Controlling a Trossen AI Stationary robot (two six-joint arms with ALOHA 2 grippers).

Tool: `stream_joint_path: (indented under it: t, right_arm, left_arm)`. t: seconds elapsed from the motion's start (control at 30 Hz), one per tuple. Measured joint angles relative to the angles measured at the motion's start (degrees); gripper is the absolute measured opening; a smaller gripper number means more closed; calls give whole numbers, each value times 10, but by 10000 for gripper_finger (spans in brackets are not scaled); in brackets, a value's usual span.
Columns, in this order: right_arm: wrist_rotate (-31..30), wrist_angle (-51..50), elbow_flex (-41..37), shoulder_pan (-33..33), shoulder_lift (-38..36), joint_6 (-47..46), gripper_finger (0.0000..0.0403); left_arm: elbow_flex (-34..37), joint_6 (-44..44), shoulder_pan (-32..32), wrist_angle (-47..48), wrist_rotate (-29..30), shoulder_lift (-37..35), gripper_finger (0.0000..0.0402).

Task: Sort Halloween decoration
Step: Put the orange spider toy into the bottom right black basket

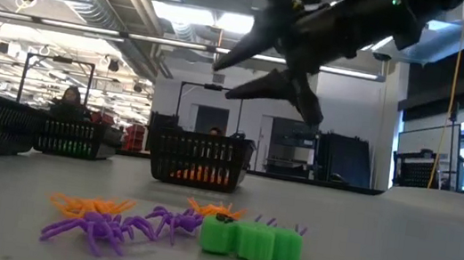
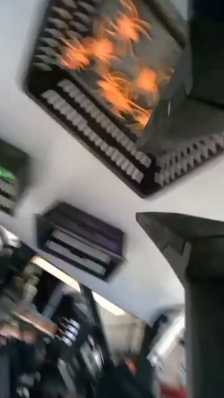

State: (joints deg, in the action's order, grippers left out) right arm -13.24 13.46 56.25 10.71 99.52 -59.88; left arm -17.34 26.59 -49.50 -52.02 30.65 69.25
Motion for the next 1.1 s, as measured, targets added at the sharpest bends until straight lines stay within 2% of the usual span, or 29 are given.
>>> stream_joint_path:
  t: [0.1,0.2,0.33,0.47,0.57,0.8,1.0,1.1]
  right_arm:
    - [39,-73,0,1,-33,-37,182]
    - [45,-208,0,18,-74,-90,176]
    - [44,-408,0,60,-107,-197,160]
    - [52,-541,0,111,-114,-313,150]
    - [56,-592,0,145,-113,-369,148]
    - [38,-642,0,196,-113,-430,147]
    - [19,-723,0,217,-113,-509,147]
    - [45,-748,-13,215,-113,-535,147]
  left_arm:
    - [0,2,-9,2,-1,0,90]
    - [0,3,-19,3,0,0,90]
    - [0,3,-27,5,2,0,90]
    - [0,3,-31,5,3,0,90]
    - [0,3,-31,5,13,0,90]
    - [0,-1,-30,5,48,0,90]
    - [0,-8,-24,5,49,0,90]
    - [0,-8,-22,5,49,0,90]
